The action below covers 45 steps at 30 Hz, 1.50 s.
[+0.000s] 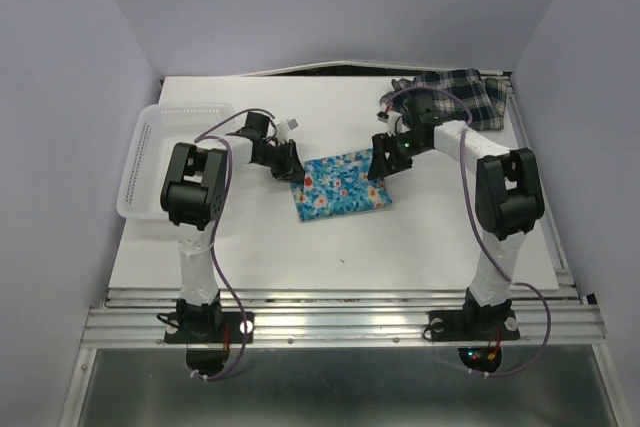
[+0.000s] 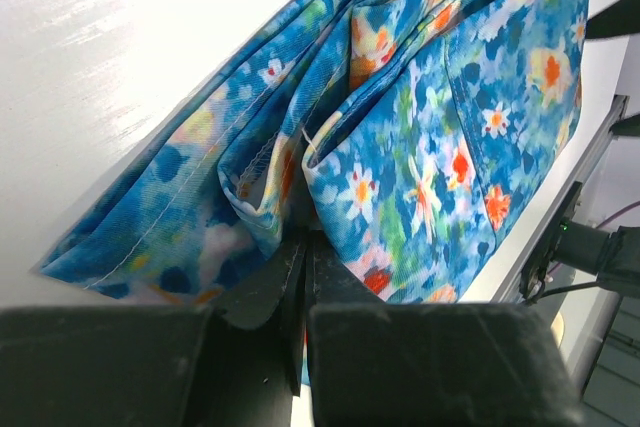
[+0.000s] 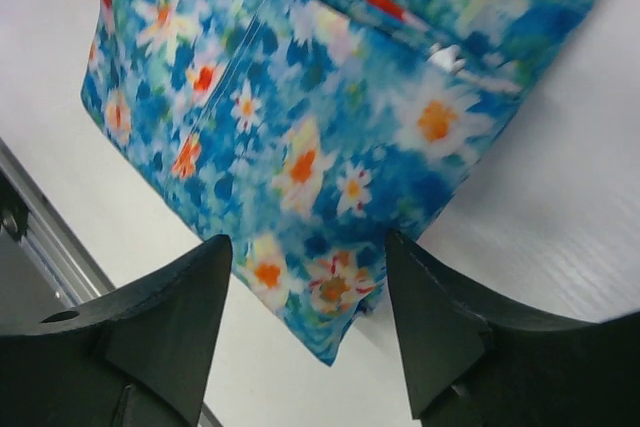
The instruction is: Fold and stack the skirts
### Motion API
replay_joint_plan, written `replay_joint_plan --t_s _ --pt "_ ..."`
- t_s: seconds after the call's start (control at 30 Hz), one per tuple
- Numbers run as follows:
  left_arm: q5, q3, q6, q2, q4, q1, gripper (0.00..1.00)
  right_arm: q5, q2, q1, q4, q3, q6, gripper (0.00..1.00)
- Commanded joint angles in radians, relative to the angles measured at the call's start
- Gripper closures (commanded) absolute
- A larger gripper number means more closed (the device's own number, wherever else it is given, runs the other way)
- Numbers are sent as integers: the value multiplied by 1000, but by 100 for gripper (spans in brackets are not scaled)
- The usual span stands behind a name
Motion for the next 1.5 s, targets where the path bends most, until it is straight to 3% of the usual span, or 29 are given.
replay_joint_plan --t_s 0.0,0.3,0.47,0.6,0.67,0.7,0.8,1.13,1.17,1.2,1.23,1.4,1.47 --pt "-108 -40 50 -9 -54 -3 89 83 -17 -17 151 37 102 29" --pt "-106 -37 53 -7 -57 -5 89 77 78 -17 162 86 156 28" --pt "-105 -30 56 -6 -59 -6 89 58 129 -17 146 127 156 34" --pt "-108 -27 64 -3 -65 -8 90 54 130 -17 155 140 140 60" --pt "-111 -24 67 0 -70 -8 91 42 121 -17 166 149 137 68" --pt "-112 -26 69 2 -71 -8 91 22 118 -17 183 152 137 79" --pt "-117 -23 72 5 -76 -8 93 -11 106 -17 238 151 145 99" --pt "-125 -7 81 23 -99 -8 95 -63 110 -17 307 152 128 98" --pt "-126 -7 79 23 -99 -8 95 -61 110 -17 312 152 130 95" --pt "-123 -6 81 23 -99 -8 95 -57 112 -17 315 157 133 83" --pt "-123 -6 81 25 -100 -8 95 -45 118 -17 314 163 149 65" --pt "-117 -3 79 26 -100 -8 95 14 129 -17 295 178 154 64" --pt "-117 -1 79 25 -100 -8 95 15 138 -17 272 190 139 69"
